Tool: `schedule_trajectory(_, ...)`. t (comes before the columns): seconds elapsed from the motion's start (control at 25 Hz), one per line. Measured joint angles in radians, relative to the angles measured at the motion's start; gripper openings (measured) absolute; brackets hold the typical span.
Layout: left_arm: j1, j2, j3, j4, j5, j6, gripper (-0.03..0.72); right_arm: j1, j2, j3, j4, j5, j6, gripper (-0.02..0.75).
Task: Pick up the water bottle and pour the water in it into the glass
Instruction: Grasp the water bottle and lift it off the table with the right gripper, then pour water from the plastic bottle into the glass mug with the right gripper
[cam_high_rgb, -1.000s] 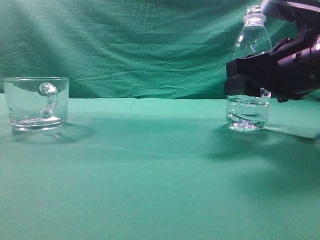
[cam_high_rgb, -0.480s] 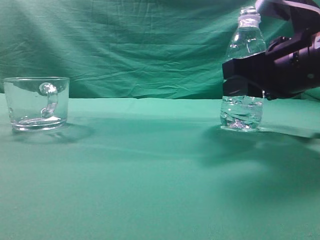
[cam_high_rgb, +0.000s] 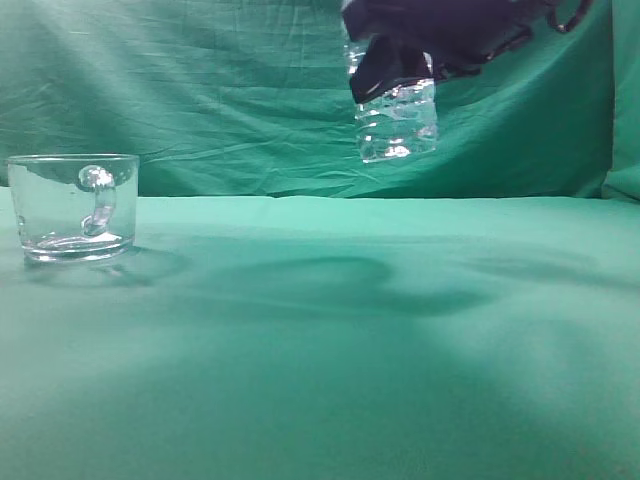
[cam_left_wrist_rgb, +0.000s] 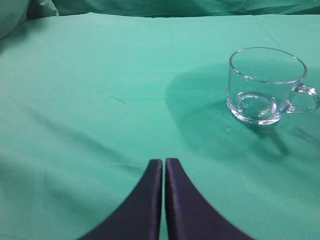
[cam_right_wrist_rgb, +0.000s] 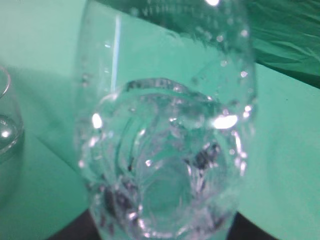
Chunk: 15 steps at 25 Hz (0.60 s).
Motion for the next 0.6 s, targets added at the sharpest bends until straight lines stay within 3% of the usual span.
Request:
schedule_trajectory(0.28,0.0,0.0,0.0,0.0,0.0,0.0,0.0,0.116,0.06,-0.306,-0.106,0.386,-0.002,0.239)
schedule_trajectory(0.6,0.0,0.0,0.0,0.0,0.0,0.0,0.0,0.219,0.229,-0.58,-0.278,0.664,-0.002,0.239)
